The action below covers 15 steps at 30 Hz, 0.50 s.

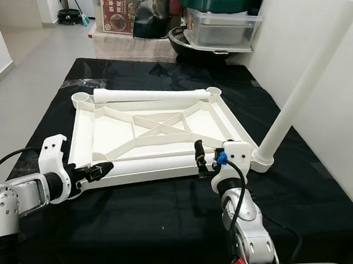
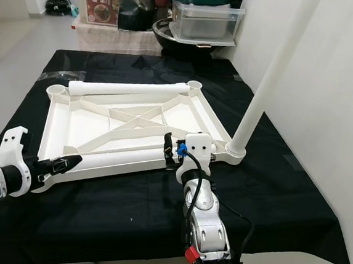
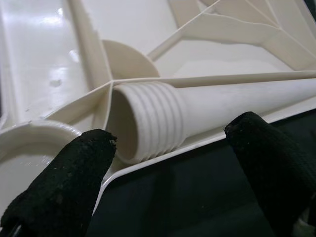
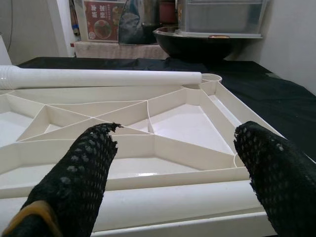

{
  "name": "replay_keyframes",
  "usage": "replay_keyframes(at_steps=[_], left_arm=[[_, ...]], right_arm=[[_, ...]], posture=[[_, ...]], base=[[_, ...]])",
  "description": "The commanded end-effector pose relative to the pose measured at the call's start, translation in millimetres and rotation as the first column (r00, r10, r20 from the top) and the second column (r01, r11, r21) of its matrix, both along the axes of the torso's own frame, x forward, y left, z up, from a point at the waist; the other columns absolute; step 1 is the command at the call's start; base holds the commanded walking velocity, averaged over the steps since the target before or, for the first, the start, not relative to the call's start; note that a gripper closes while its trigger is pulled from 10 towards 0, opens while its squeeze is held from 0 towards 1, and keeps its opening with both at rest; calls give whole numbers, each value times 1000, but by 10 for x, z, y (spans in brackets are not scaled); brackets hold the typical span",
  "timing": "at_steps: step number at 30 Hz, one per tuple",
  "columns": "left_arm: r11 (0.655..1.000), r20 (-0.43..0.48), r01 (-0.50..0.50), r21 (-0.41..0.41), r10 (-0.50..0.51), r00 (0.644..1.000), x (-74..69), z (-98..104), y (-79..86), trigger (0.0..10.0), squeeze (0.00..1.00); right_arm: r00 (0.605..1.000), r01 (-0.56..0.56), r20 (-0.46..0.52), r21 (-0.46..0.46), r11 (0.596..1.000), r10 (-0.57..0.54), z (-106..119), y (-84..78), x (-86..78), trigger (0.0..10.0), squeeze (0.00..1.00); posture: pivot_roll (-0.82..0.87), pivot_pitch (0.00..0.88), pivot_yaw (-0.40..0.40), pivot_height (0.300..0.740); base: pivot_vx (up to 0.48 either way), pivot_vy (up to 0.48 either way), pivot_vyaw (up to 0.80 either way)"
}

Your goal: Building children table

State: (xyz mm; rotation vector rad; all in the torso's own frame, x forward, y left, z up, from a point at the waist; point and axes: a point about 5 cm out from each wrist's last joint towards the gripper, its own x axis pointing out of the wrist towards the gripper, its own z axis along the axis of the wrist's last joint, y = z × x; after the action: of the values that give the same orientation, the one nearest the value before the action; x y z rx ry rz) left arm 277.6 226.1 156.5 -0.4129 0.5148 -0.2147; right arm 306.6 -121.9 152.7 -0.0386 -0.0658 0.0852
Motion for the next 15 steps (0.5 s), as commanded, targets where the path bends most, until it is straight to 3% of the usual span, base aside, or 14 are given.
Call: replay_keyframes(at_steps=[1, 15], left_arm=[[1000, -16, 18, 0, -18, 1000, 0, -74, -10, 10000, 0], [1000, 14, 24, -5, -24, 1000, 142, -57, -24, 10000, 0]], right_arm=[[1000, 12, 1, 7, 1000, -12, 23, -30, -21, 10000, 0], [1000, 12, 6, 9, 1000, -12, 58, -37, -16, 10000, 0]], posture=[[98, 10, -27, 740], [89, 21, -25, 740]], base=[[0, 0, 0], [0, 0, 0]])
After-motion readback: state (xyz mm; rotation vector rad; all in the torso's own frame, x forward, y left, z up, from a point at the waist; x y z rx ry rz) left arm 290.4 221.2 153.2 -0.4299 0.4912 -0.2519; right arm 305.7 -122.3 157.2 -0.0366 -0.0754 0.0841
